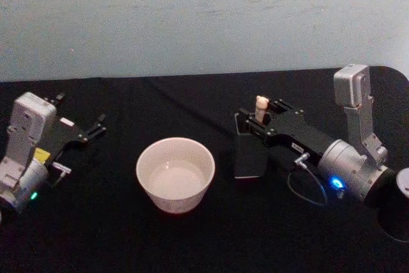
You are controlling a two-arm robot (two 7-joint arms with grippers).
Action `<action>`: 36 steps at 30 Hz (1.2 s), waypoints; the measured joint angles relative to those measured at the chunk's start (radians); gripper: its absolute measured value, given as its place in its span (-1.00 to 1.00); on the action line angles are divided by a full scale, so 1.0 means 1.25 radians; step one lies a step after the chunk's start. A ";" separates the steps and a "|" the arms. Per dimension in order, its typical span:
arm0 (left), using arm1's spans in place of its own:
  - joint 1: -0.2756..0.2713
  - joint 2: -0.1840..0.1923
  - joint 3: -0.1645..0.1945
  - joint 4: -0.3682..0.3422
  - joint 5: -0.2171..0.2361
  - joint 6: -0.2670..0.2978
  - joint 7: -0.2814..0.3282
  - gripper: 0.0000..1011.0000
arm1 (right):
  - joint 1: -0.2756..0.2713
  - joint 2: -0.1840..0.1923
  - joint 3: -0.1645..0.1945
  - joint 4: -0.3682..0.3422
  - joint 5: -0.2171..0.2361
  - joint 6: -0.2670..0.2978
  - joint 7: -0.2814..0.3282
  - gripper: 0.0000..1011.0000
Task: Pick up the stirring spoon with one hand, stir inside the cup, then place it back in its original position.
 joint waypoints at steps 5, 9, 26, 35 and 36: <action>0.000 0.000 0.000 0.000 0.000 0.000 0.000 0.98 | 0.000 0.000 0.000 0.000 0.000 0.000 0.000 0.52; 0.000 0.000 0.000 0.000 0.000 0.000 0.000 0.98 | 0.000 0.000 0.000 0.000 0.000 0.000 0.000 0.77; 0.000 0.000 0.000 0.000 0.000 0.000 0.000 0.98 | 0.013 -0.005 0.028 -0.020 -0.004 -0.053 0.002 0.98; 0.000 0.000 0.000 0.000 0.000 0.000 0.000 0.98 | 0.008 -0.019 0.086 -0.040 -0.086 -0.103 -0.113 0.98; 0.000 0.000 0.000 0.000 0.000 0.000 0.000 0.98 | 0.005 -0.022 0.094 -0.033 -0.102 -0.100 -0.135 0.98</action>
